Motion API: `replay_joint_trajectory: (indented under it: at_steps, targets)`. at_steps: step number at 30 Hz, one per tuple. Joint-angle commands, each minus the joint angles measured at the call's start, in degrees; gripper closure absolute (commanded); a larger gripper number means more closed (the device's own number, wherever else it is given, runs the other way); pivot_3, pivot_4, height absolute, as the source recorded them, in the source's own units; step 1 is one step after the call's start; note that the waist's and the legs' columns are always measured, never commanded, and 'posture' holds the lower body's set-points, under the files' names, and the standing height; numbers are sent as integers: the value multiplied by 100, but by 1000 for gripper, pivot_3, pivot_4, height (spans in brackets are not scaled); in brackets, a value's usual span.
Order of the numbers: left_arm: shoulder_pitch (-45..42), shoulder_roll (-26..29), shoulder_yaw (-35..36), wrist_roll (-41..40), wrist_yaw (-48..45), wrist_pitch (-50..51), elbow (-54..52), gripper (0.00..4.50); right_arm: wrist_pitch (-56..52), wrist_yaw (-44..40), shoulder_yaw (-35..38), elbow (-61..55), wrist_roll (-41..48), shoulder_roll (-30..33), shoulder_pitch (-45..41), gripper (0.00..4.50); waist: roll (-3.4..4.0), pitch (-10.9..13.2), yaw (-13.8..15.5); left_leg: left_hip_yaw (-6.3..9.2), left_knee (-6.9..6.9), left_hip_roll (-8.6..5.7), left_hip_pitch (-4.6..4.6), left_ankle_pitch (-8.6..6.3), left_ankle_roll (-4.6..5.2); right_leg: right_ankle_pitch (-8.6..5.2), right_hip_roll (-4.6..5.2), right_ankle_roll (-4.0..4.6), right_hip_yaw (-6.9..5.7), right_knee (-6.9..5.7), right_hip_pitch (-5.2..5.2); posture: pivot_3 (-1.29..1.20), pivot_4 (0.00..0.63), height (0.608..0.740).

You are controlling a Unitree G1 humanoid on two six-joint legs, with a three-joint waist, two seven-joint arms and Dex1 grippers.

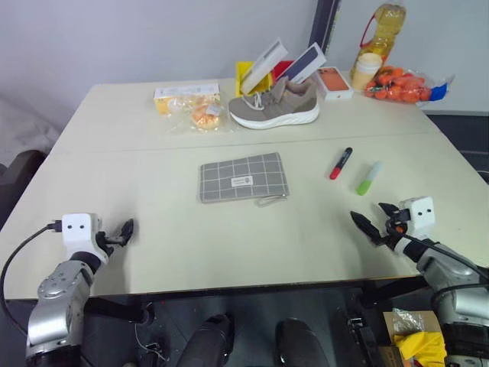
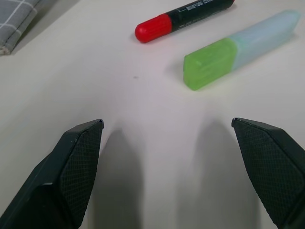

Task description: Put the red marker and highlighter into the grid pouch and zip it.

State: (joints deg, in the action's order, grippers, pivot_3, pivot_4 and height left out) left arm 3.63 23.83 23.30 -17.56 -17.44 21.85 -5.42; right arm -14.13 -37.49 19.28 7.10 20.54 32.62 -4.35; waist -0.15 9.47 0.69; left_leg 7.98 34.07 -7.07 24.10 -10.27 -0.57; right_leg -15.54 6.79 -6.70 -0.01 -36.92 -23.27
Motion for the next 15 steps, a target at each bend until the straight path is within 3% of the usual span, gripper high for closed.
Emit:
replay_joint_trajectory:
  at_steps: [1,15]
  targets:
    - [41,-3,8,16,39,-63,-209,0,126,-26,-13,-75,26,-7,-110,32,-1,0,2,0,0,0,0,0,0,0,0,0,0,0,0,0,150,740]
    - [-401,-114,-406,185,100,-225,-72,0,-223,-37,-466,-1020,358,-357,-370,32,-3,2,-14,0,0,0,2,0,1,0,-1,0,0,0,-3,0,150,740]
